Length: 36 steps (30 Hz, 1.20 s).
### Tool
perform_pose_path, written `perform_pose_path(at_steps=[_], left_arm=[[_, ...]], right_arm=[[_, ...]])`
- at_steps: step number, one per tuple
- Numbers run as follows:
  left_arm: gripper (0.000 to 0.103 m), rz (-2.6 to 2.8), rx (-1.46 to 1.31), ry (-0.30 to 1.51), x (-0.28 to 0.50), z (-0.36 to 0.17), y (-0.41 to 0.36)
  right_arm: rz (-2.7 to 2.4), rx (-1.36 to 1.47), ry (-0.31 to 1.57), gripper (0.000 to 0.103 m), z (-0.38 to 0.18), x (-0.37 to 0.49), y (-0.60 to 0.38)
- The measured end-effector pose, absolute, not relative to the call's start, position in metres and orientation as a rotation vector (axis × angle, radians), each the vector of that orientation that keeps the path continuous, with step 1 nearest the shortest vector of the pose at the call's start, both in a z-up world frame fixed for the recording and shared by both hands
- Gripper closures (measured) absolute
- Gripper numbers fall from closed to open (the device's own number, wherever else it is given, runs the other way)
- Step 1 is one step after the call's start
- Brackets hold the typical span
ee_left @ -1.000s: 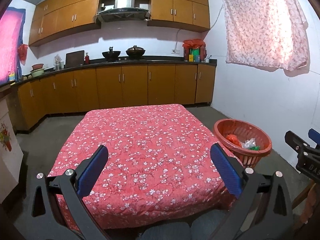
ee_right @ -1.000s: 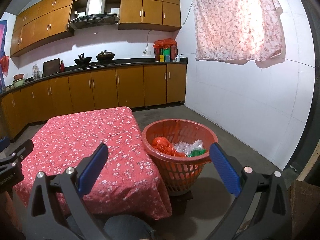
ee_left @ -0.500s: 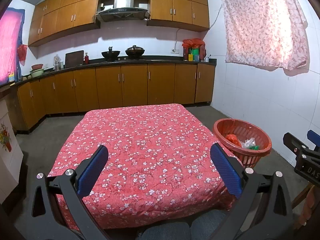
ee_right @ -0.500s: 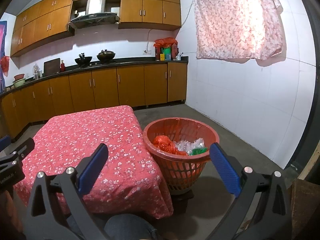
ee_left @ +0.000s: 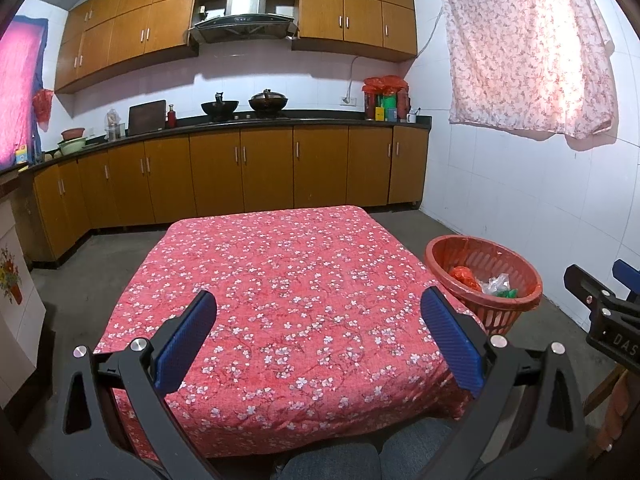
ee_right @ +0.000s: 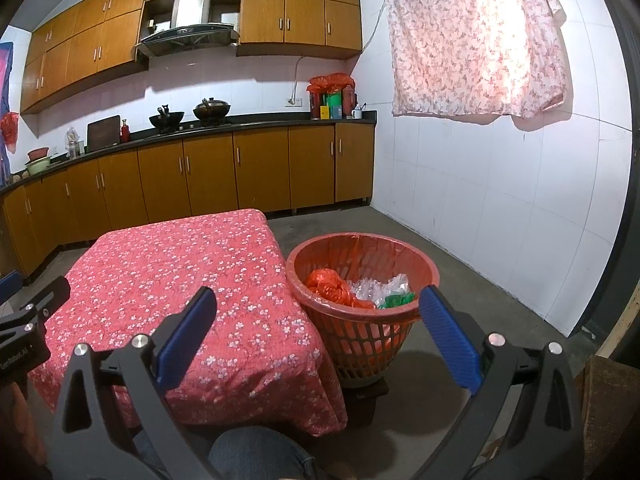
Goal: Collect trash
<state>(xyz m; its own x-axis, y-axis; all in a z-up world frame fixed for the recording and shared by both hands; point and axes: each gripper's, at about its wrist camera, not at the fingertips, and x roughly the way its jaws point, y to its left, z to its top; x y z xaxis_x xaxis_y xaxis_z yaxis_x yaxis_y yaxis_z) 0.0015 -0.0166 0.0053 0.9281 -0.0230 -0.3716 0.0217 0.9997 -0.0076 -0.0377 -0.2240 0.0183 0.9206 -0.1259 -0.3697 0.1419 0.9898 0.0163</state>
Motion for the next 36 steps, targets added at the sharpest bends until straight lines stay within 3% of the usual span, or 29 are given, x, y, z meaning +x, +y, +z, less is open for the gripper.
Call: perform_pose_path(at_steps=[36], left_arm=[[0.002, -0.033, -0.004, 0.398, 0.0032, -0.0008, -0.0164]], right_arm=[[-0.136, 0.049, 0.388, 0.004, 0.01, -0.036, -0.2219]])
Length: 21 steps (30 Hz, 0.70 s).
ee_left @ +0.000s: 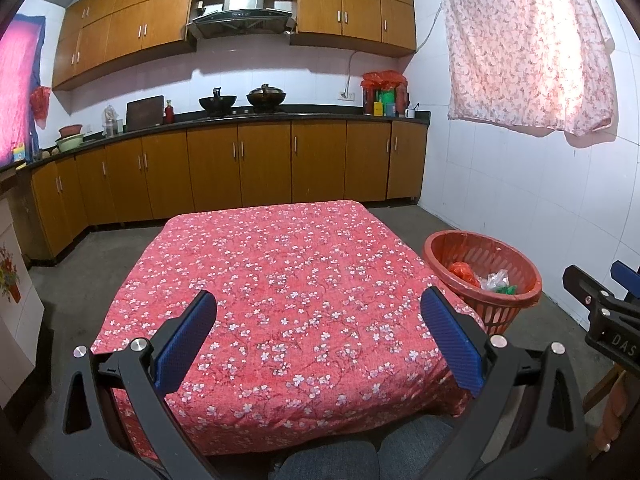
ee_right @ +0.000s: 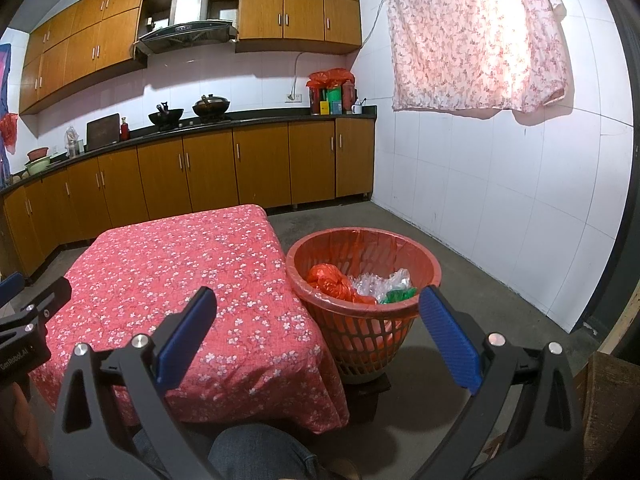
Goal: Collect trash
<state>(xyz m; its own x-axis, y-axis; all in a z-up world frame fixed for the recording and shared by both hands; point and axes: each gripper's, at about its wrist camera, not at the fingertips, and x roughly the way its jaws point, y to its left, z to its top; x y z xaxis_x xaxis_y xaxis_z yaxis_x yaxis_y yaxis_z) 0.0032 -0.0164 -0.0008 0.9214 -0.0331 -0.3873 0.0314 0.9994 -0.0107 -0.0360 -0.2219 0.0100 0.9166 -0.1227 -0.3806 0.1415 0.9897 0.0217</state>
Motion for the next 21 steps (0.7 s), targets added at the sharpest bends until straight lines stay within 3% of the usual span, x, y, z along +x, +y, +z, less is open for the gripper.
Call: perform_pose_path(at_steps=[21], left_arm=[[0.002, -0.033, -0.004, 0.401, 0.0036, -0.0003, -0.0165]], right_arm=[[-0.137, 0.054, 0.395, 0.004, 0.0025, -0.0343, -0.2213]])
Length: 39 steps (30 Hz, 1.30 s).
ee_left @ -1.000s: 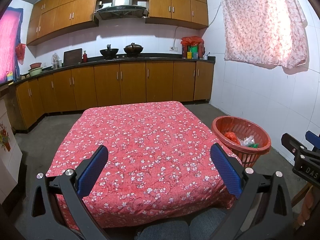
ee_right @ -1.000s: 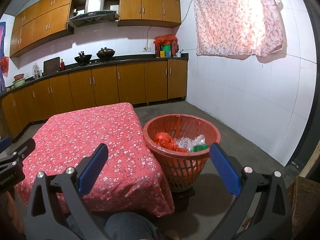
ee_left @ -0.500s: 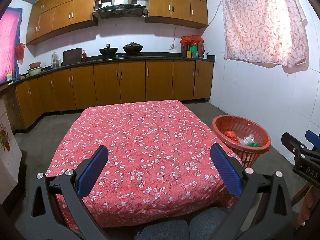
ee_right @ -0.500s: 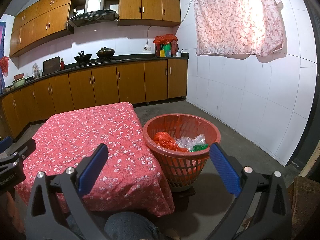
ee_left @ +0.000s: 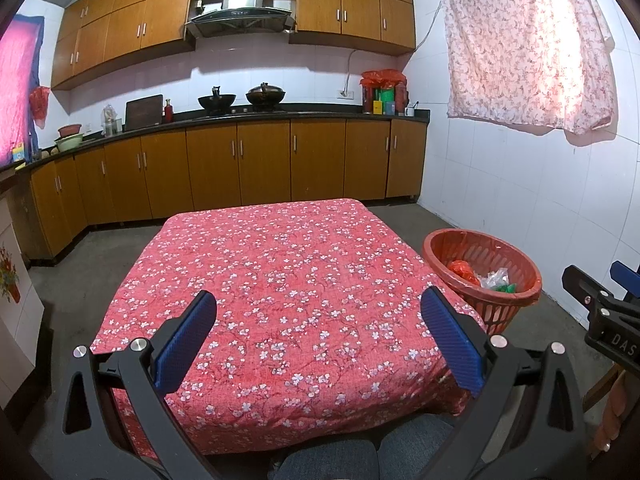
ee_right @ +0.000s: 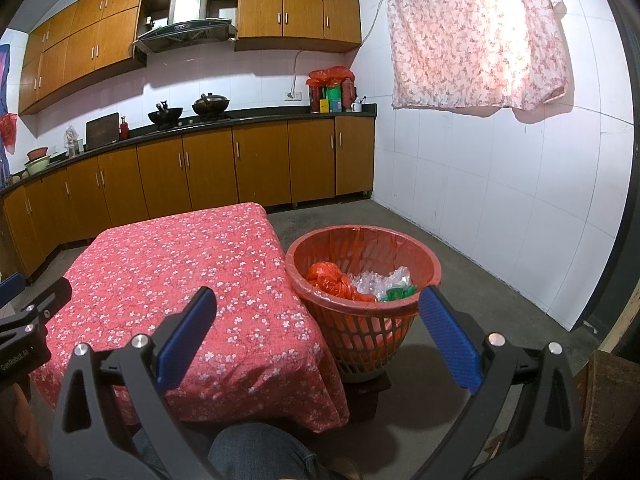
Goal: Collect trash
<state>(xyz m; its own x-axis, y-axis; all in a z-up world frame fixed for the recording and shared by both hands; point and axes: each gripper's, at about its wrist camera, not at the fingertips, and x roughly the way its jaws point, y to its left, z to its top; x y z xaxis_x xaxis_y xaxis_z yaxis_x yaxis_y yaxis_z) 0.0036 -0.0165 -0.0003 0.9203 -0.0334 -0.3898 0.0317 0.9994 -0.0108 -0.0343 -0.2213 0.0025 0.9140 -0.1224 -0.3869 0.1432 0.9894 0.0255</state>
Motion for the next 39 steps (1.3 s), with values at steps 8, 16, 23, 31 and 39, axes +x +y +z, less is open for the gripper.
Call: perform_pose_path(at_steps=[8, 16, 23, 31, 39], left_arm=[[0.002, -0.033, -0.007, 0.403, 0.0049, -0.0019, -0.0158], [0.002, -0.03, -0.005, 0.402, 0.0046, -0.0035, -0.0166], [0.002, -0.029, -0.002, 0.402, 0.0041, -0.0045, -0.0166], [0.002, -0.029, -0.003, 0.406, 0.0039, -0.0031, -0.0158], [0.002, -0.028, -0.003, 0.411, 0.0049, -0.0019, -0.0147]], right_arm=[[-0.137, 0.053, 0.396, 0.004, 0.0036, -0.0342, -0.2216], [-0.137, 0.055, 0.398, 0.004, 0.0021, -0.0336, -0.2217], [-0.137, 0.055, 0.398, 0.004, 0.0021, -0.0338, -0.2218], [-0.137, 0.056, 0.4, 0.004, 0.0016, -0.0342, -0.2215], [-0.137, 0.056, 0.4, 0.004, 0.0022, -0.0337, -0.2223]])
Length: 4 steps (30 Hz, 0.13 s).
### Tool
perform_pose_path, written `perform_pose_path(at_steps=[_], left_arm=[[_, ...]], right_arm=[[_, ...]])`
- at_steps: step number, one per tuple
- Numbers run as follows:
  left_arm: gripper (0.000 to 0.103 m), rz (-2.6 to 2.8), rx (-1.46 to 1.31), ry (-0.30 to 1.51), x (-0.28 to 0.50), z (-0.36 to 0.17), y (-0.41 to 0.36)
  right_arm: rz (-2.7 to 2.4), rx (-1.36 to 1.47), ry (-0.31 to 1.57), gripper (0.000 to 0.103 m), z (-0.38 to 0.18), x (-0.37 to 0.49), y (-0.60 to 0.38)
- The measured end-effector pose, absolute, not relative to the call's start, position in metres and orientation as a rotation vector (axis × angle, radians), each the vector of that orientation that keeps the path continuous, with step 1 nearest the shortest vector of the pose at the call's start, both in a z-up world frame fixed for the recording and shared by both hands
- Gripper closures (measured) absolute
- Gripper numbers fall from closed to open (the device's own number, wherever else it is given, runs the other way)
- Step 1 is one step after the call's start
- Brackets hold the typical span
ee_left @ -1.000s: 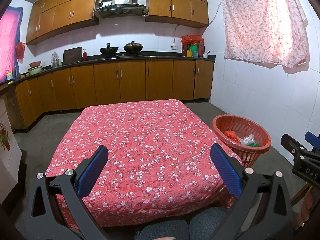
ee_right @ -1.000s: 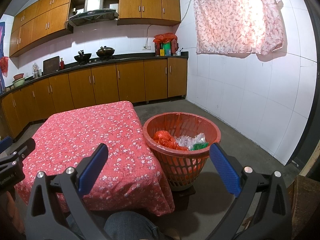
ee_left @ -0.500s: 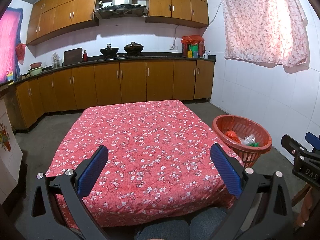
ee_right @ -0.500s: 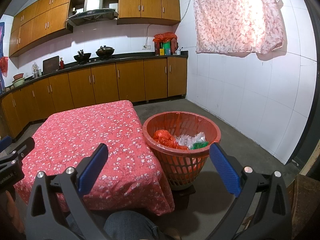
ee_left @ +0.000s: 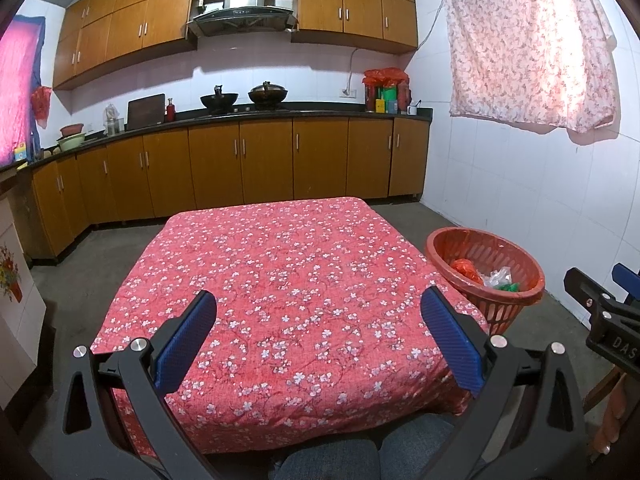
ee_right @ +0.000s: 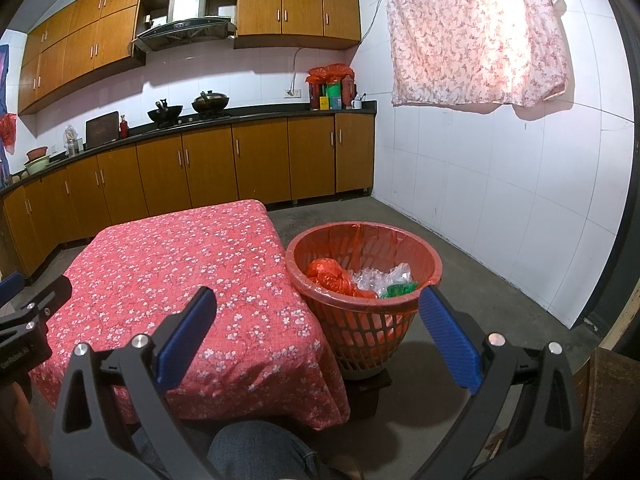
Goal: Collect trash
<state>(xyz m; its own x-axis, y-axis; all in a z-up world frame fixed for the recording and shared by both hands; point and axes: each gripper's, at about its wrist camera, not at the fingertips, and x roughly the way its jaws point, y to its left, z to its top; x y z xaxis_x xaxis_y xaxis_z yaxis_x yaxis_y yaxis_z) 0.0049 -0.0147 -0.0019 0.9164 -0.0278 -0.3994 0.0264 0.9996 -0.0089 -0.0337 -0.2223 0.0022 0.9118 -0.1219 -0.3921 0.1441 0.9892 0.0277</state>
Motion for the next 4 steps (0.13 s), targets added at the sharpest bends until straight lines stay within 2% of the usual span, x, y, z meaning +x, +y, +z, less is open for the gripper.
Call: perform_pose_path(at_steps=[4], left_arm=[[0.002, -0.031, -0.006, 0.416, 0.0058, -0.0016, -0.0136]], right_arm=[[-0.138, 0.057, 0.4, 0.004, 0.0011, -0.0346, -0.2219]])
